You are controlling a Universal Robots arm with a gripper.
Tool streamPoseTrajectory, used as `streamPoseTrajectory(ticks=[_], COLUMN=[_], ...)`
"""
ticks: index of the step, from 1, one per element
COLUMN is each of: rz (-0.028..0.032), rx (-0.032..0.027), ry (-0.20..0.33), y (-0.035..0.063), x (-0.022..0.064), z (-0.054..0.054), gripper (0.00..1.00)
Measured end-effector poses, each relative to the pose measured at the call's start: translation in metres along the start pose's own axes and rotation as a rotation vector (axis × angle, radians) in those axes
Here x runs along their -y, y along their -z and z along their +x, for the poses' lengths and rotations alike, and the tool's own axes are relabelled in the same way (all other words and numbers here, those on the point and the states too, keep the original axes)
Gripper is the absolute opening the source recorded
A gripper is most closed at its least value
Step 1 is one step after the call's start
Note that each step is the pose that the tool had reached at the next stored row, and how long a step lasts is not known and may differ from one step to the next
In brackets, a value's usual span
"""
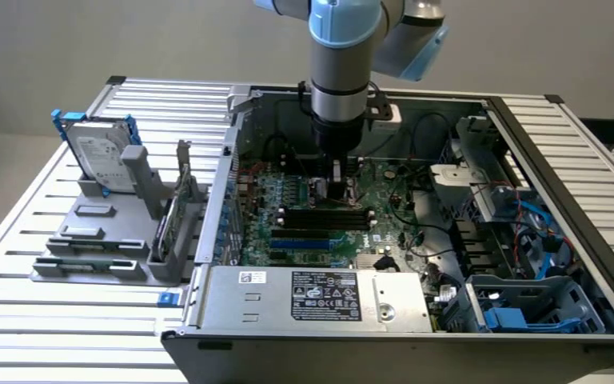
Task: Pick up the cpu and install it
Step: 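Place the cpu into insertion slot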
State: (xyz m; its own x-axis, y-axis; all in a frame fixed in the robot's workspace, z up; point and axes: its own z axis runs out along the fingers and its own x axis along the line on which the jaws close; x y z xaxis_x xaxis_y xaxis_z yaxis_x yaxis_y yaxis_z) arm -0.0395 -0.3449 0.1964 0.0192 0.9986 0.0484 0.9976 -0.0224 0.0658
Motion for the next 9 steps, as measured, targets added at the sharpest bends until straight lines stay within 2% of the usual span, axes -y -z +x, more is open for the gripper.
streamPoseTrajectory(ticks=[9], rz=[0.0003], rx=[0.0008], ry=[0.0], y=[-0.0028], x=[0.0003], z=[0.0011], gripper=[0.55])
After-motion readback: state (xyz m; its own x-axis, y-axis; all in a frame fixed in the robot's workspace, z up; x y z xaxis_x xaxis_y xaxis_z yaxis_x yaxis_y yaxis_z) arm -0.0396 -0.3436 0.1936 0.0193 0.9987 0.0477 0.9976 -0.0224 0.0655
